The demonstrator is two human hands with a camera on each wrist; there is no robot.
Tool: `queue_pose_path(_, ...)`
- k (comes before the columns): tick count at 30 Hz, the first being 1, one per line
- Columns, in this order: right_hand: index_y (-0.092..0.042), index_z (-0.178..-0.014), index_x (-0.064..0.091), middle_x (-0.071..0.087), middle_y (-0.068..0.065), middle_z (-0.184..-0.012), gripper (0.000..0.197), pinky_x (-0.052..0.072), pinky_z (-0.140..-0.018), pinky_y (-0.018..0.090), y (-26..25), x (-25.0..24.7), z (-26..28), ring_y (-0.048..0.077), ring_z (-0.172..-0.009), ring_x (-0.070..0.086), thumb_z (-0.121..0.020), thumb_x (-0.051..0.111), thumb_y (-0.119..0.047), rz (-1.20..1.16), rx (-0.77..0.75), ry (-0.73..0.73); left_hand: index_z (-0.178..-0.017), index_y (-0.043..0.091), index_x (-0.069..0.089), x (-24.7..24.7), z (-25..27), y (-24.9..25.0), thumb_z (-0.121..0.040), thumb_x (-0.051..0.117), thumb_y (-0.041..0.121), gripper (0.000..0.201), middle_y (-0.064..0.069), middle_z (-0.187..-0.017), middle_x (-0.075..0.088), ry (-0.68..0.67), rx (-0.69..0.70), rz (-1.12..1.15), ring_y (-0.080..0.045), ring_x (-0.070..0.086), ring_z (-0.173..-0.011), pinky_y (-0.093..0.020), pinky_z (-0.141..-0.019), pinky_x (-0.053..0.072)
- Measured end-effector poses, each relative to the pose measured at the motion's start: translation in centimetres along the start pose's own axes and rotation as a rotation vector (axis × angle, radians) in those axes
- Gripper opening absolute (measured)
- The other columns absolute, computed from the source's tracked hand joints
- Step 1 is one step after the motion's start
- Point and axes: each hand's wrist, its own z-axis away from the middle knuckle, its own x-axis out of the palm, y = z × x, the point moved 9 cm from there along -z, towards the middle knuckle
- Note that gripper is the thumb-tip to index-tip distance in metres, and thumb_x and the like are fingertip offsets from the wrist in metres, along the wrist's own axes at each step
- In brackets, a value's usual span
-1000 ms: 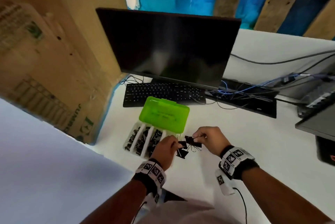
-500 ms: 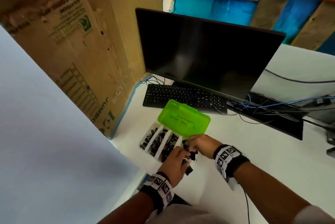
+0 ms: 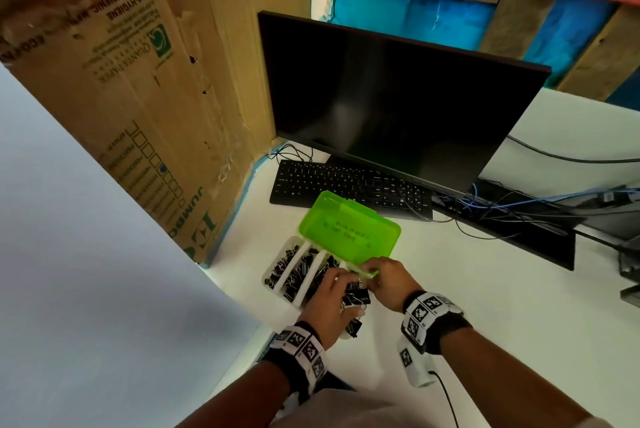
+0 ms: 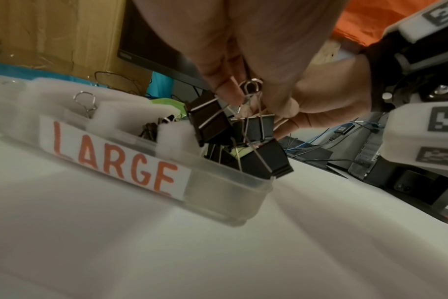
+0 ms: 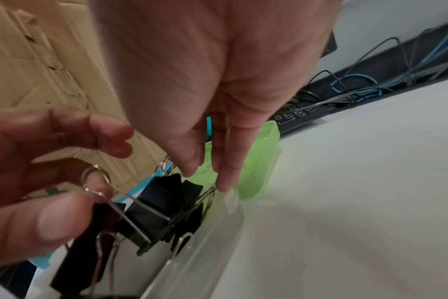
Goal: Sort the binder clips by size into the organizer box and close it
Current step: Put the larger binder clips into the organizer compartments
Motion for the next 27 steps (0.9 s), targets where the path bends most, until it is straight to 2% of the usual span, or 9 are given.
queue_pose_path(2,-0.015,-0.118,0.058,0.062,0.008,-0.116,0.033,0.044,-0.09,0.026,0.1,-0.2,0.2,0.025,-0.107,0.059,-0.086,0.06,-0.011,-0.077,-0.027,0.023,-0.128,0.029,0.041,-0.1,0.2,-0.4,-0.081,0.069,0.025,0.055,0.013,-0.126,0.029,-0.001,0.013,0.006,0.0,0.038,-0.11,-0.015,-0.097,0.036)
queue_pose_path(5,-0.021,-0.127,0.05,0.06,0.004,-0.123,0.045,0.044,-0.098,0.03,0.0,0.6,0.9,0.019,-0.115,0.055,-0.085,0.065,-0.024,-0.15,-0.077,-0.061,-0.128,0.024,0.043,-0.4,0.4,-1.0,-0.08,0.069,0.019,0.055,0.008,-0.129,0.032,0.004,0.032,-0.065,-0.001,0.036,-0.115,-0.012,-0.1,0.03)
queue_pose_path(9,-0.027,-0.139,0.035,0.047,-0.002,-0.138,0.061,0.04,-0.103,0.031,-0.6,3.0,2.1,0.018,-0.122,0.049,-0.085,0.065,-0.027,0.023,-0.156,-0.257,-0.125,0.019,0.047,0.0,0.3,-1.3,-0.08,0.068,0.011,0.05,0.003,-0.126,0.038,-0.053,0.047,-0.083,-0.006,0.044,-0.109,-0.023,-0.099,0.042)
queue_pose_path(12,-0.024,-0.132,0.043,0.05,0.0,-0.133,0.046,0.043,-0.095,0.031,-1.7,2.3,2.0,0.022,-0.117,0.052,-0.089,0.059,-0.023,0.123,-0.219,-0.157,-0.124,0.017,0.05,-0.7,-0.5,-0.8,-0.085,0.058,0.003,0.042,0.001,-0.122,0.044,-0.038,0.046,-0.07,-0.01,0.053,-0.102,-0.026,-0.095,0.047)
queue_pose_path(15,-0.023,-0.13,0.044,0.05,-0.002,-0.13,0.043,0.045,-0.091,0.031,-2.2,1.3,1.9,0.02,-0.115,0.052,-0.089,0.058,-0.024,0.109,-0.215,-0.051,-0.12,0.014,0.056,-1.5,-1.4,-0.4,-0.087,0.058,0.007,0.034,-0.003,-0.115,0.055,0.005,0.064,-0.076,-0.012,0.058,-0.099,-0.025,-0.092,0.048)
queue_pose_path(19,-0.021,-0.131,0.042,0.05,0.002,-0.123,0.048,0.045,-0.09,0.032,-2.0,2.0,2.1,0.022,-0.109,0.055,-0.087,0.06,-0.017,0.056,-0.208,-0.118,-0.108,0.014,0.064,-2.4,-1.7,0.7,-0.086,0.063,0.016,0.023,-0.003,-0.103,0.064,0.079,0.128,-0.082,-0.013,0.062,-0.09,-0.021,-0.083,0.049)
queue_pose_path(22,-0.017,-0.12,0.049,0.052,0.005,-0.109,0.038,0.045,-0.083,0.032,-2.0,2.0,2.0,0.027,-0.1,0.057,-0.085,0.061,-0.015,0.084,-0.217,-0.133,-0.1,0.021,0.064,-2.7,-1.6,1.5,-0.084,0.063,0.02,0.017,0.002,-0.098,0.064,0.114,0.172,-0.119,-0.005,0.057,-0.075,-0.014,-0.072,0.045)
queue_pose_path(24,-0.017,-0.107,0.055,0.048,0.001,-0.099,0.027,0.046,-0.08,0.033,-2.1,1.5,1.8,0.028,-0.094,0.058,-0.083,0.064,-0.017,0.05,-0.211,-0.12,-0.094,0.025,0.062,-2.8,-1.7,1.7,-0.082,0.06,0.025,0.011,0.004,-0.094,0.062,0.132,0.177,-0.118,0.0,0.046,-0.059,-0.014,-0.063,0.042)
queue_pose_path(27,-0.019,-0.097,0.062,0.049,-0.003,-0.094,0.017,0.047,-0.081,0.033,-2.5,0.9,1.5,0.023,-0.09,0.058,-0.081,0.067,-0.02,0.026,-0.216,-0.105,-0.084,0.021,0.065,-2.9,-1.9,1.6,-0.083,0.053,0.027,0.014,0.001,-0.085,0.061,0.146,0.163,-0.094,-0.001,0.04,-0.053,-0.013,-0.06,0.037)
